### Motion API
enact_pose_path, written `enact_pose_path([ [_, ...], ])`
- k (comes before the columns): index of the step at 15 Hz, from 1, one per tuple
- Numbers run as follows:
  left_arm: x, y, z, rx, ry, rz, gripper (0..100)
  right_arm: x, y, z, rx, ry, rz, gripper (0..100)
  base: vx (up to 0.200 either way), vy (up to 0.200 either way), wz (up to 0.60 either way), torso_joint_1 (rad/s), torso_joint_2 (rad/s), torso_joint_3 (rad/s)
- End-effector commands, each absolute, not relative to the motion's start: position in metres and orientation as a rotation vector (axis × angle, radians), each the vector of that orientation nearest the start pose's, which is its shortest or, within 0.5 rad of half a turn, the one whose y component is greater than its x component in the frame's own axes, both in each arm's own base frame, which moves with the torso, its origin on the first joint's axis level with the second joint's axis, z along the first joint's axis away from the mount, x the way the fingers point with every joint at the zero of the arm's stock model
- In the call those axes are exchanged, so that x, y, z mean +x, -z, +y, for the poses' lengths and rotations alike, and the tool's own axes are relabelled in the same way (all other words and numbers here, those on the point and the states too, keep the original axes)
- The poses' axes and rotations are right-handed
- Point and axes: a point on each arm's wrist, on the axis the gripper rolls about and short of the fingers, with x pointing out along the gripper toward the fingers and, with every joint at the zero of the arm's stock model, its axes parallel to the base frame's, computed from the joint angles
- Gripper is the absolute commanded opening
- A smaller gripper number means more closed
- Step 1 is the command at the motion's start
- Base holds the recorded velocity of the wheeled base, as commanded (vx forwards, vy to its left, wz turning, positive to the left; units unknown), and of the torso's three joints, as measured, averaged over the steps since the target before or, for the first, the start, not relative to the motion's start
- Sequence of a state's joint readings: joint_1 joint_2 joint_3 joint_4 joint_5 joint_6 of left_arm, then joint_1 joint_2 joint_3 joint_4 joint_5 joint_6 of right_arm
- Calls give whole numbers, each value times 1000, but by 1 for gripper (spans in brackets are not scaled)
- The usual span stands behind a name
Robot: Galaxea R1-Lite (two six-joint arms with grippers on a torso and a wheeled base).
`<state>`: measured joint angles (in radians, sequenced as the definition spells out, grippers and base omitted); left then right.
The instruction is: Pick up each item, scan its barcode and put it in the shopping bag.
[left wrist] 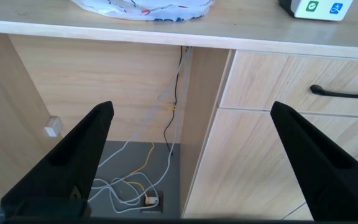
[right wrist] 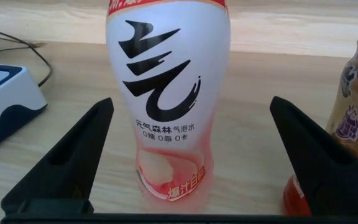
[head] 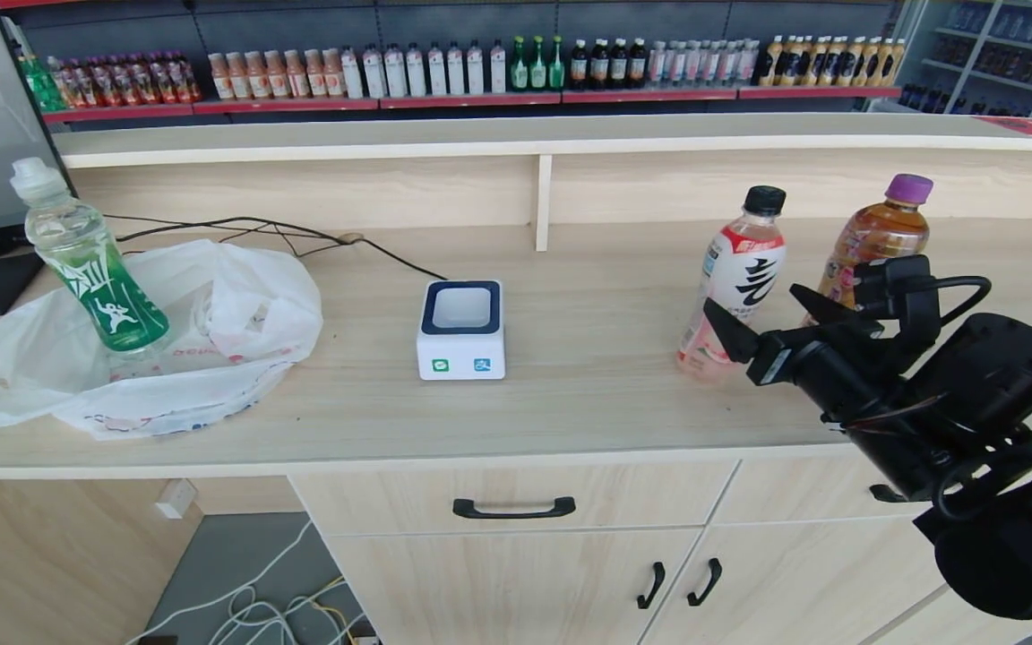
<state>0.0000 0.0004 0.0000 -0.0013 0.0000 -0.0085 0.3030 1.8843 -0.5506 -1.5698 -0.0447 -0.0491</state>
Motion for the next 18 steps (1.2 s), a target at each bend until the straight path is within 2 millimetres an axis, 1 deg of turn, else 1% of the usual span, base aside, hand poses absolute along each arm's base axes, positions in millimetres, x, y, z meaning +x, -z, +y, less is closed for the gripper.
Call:
enact_pose_path([
  [1,-23,-76,0,-9,0,-2,100,302,-149,95,-10,-256,-223,100,0,0,0,0,0,0],
  [9,-23,-76,0,-6,0,-2,100,332,-142,106,-8,-261,-248,100,0,0,0,0,0,0],
  [11,-23,-76,0,-8,0,-2,100,336,-140,110,-7,-268,-251,100,0,0,0,0,0,0],
  [13,-23,-76,0,-9,0,-2,100,337,-144,114,-3,-277,-266,100,0,0,0,0,0,0],
  [16,-23,-76,0,-9,0,-2,100,342,-148,115,2,-276,-292,100,0,0,0,0,0,0],
  [18,-23,-76,0,-8,0,-2,100,342,-146,116,2,-276,-284,100,0,0,0,0,0,0],
])
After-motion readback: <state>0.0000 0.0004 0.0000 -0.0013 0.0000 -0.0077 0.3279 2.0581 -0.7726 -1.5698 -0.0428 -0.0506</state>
